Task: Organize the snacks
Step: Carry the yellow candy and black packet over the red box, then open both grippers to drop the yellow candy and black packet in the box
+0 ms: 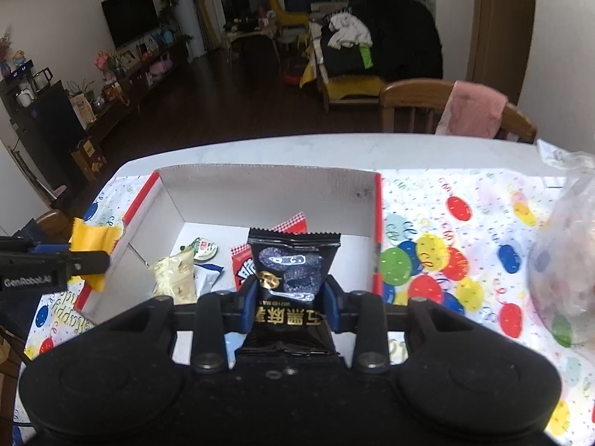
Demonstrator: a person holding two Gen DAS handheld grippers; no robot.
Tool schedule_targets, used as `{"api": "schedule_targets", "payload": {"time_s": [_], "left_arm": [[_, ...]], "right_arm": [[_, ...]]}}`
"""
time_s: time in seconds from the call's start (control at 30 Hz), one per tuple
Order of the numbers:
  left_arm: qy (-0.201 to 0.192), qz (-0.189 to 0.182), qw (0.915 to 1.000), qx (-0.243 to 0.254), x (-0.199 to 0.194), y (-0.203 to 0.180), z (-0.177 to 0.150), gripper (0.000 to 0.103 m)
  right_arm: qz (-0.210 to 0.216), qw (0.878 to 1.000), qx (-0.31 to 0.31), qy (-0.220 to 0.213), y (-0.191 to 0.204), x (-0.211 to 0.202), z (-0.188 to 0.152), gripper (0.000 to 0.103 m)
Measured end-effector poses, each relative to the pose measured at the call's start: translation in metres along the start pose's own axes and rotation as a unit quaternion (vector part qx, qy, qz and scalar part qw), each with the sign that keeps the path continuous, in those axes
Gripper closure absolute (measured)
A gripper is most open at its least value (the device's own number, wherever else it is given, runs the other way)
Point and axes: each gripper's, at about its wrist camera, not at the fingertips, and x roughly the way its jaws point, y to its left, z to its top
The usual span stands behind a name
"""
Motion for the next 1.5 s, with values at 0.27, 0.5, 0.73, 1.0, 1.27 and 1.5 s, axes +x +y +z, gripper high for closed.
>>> {"api": "schedule_targets", "payload": {"time_s": [0.27, 0.5, 0.73, 1.0, 1.27, 1.5], "left_arm": [[0.045, 0.009, 0.9988, 0.014, 0.039, -0.008, 0.027, 0.067], [0.081, 0.013, 0.996, 0.034, 0.065, -0.015, 0.036, 0.067], [0.107, 0.027, 0.9934, 0.032, 0.083, -0.014, 0.038, 0.067], [0.117, 0.035, 0.992, 0.035, 0.092, -0.013, 0.036, 0.066], [0.111, 0.029, 0.9929, 0.032, 0.088, -0.012, 0.033, 0.065], [0.092, 0.013, 0.9953, 0.024, 0.07, -0.009, 0.029, 0.056]], "right_arm": [[-0.005, 0.998, -0.059, 0.028, 0.026, 0.043, 0.019, 0.069], [-0.018, 0.992, -0.105, 0.063, 0.041, 0.077, 0.032, 0.069], [-0.047, 0.982, -0.164, 0.087, 0.054, 0.099, 0.029, 0.069], [-0.055, 0.978, -0.176, 0.094, 0.057, 0.106, 0.028, 0.068], [-0.046, 0.984, -0.15, 0.088, 0.051, 0.1, 0.029, 0.06], [-0.029, 0.987, -0.134, 0.079, 0.047, 0.082, 0.026, 0.057]]}}
